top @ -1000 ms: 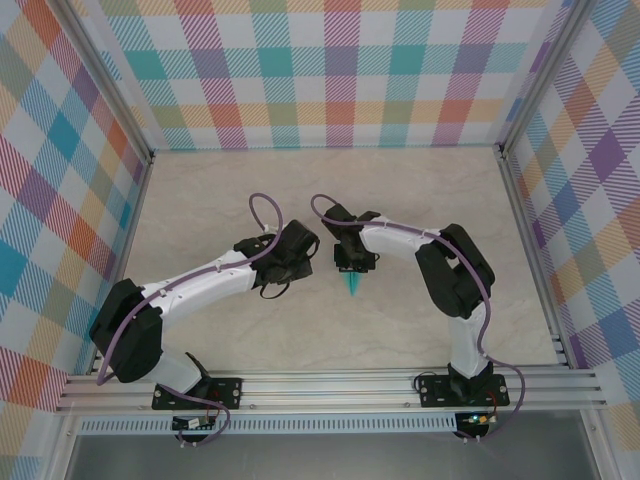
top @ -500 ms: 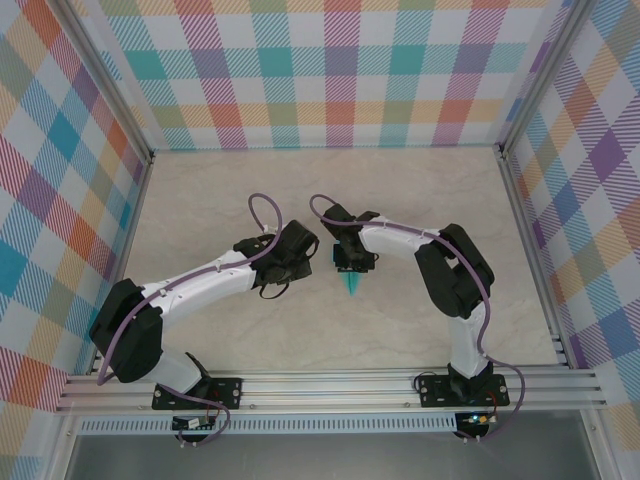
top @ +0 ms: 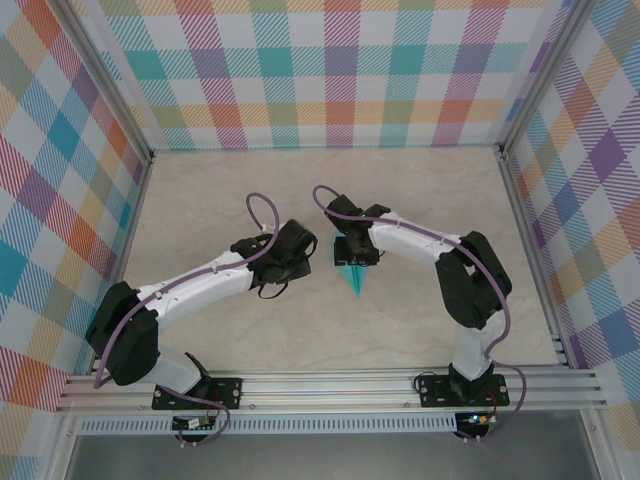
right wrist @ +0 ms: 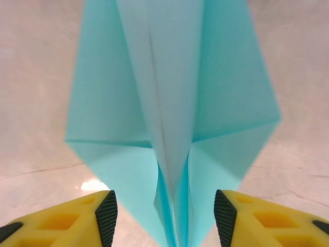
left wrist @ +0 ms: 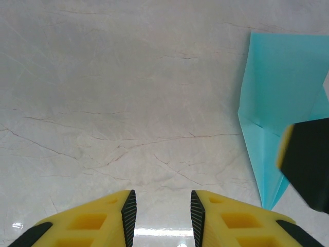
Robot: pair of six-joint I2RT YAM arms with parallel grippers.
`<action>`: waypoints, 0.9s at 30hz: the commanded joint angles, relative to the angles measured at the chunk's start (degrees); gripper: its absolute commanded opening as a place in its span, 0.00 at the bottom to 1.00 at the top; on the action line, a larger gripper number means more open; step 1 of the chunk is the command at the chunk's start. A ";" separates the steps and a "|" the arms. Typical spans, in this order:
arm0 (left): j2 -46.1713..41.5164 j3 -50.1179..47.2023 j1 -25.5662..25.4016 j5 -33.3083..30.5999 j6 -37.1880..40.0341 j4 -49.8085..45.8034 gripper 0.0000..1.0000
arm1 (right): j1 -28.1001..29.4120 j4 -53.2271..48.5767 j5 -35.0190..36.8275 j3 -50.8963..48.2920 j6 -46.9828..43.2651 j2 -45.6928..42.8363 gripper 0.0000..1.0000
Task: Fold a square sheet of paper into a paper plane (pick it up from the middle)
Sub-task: Move a paper plane to the center of the table, then reset both arms
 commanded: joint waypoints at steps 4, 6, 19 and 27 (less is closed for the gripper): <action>-2.44 -0.70 1.07 -2.06 0.39 -0.78 0.37 | 0.12 -2.65 5.12 -1.01 -1.28 -11.15 0.60; -2.72 -0.70 1.18 -2.40 0.97 -0.92 0.37 | 0.14 -2.15 9.57 -2.74 -1.41 -15.96 0.65; -15.21 -9.18 5.06 -22.73 7.46 -1.38 0.95 | -14.79 12.41 36.52 -29.12 -8.27 -43.79 0.94; -20.51 -17.56 19.27 -27.14 19.70 11.62 1.00 | -28.49 38.91 18.64 -45.96 -21.79 -41.84 1.00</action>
